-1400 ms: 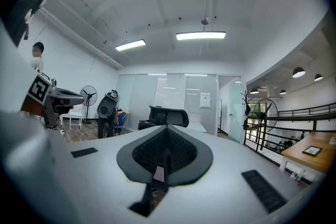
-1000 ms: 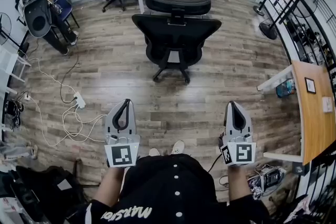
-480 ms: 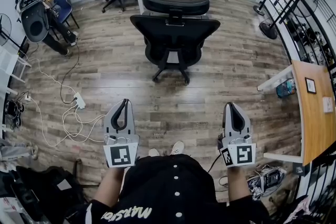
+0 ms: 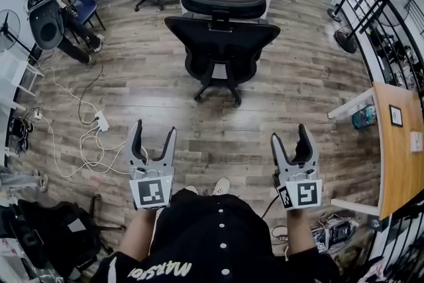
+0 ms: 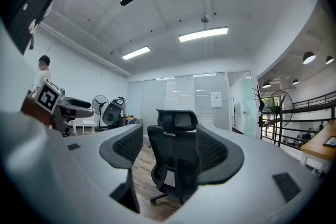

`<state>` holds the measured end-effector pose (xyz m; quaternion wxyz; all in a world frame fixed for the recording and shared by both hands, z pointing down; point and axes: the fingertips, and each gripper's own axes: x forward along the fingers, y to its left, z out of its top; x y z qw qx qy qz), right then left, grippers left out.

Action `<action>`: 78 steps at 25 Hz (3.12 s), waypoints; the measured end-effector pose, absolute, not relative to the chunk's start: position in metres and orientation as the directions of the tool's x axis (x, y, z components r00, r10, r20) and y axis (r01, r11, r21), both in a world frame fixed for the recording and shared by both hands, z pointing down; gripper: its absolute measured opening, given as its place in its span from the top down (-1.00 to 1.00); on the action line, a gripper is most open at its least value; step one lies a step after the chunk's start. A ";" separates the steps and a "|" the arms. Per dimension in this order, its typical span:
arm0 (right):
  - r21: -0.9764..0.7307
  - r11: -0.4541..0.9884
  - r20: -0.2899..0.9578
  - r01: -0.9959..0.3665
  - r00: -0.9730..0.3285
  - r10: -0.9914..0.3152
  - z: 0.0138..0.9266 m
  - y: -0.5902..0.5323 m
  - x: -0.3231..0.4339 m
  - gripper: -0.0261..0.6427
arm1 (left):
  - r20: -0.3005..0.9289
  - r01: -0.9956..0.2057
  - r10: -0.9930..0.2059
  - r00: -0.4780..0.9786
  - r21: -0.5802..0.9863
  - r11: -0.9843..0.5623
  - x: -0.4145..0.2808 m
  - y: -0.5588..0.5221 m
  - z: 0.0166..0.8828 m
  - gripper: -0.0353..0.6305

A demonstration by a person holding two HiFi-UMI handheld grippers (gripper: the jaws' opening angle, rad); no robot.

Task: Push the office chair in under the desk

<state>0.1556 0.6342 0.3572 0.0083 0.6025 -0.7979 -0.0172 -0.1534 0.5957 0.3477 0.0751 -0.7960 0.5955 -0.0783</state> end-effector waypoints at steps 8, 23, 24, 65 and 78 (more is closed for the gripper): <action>0.020 0.272 0.023 -0.962 -0.271 -0.962 0.372 0.629 0.172 -0.01 | 0.024 -0.939 -0.964 0.263 -0.221 -0.262 -0.140 0.605 0.347 -0.12; 0.048 0.255 0.049 -0.966 -0.253 -0.966 0.376 0.589 0.175 -0.01 | 0.038 -0.937 -0.963 0.266 -0.224 -0.267 -0.138 0.559 0.355 -0.12; 0.054 0.254 0.049 -0.966 -0.252 -0.967 0.375 0.585 0.176 -0.01 | 0.035 -0.937 -0.962 0.270 -0.223 -0.271 -0.137 0.553 0.354 -0.12; 0.150 0.230 0.034 -0.962 -0.228 -0.973 0.354 0.444 0.148 -0.01 | -0.021 -0.879 -0.925 0.378 -0.321 -0.352 -0.144 0.411 0.345 -0.12; 0.164 0.203 0.027 -0.965 -0.201 -0.979 0.350 0.411 0.135 -0.01 | -0.018 -0.862 -0.910 0.415 -0.326 -0.387 -0.152 0.374 0.344 -0.12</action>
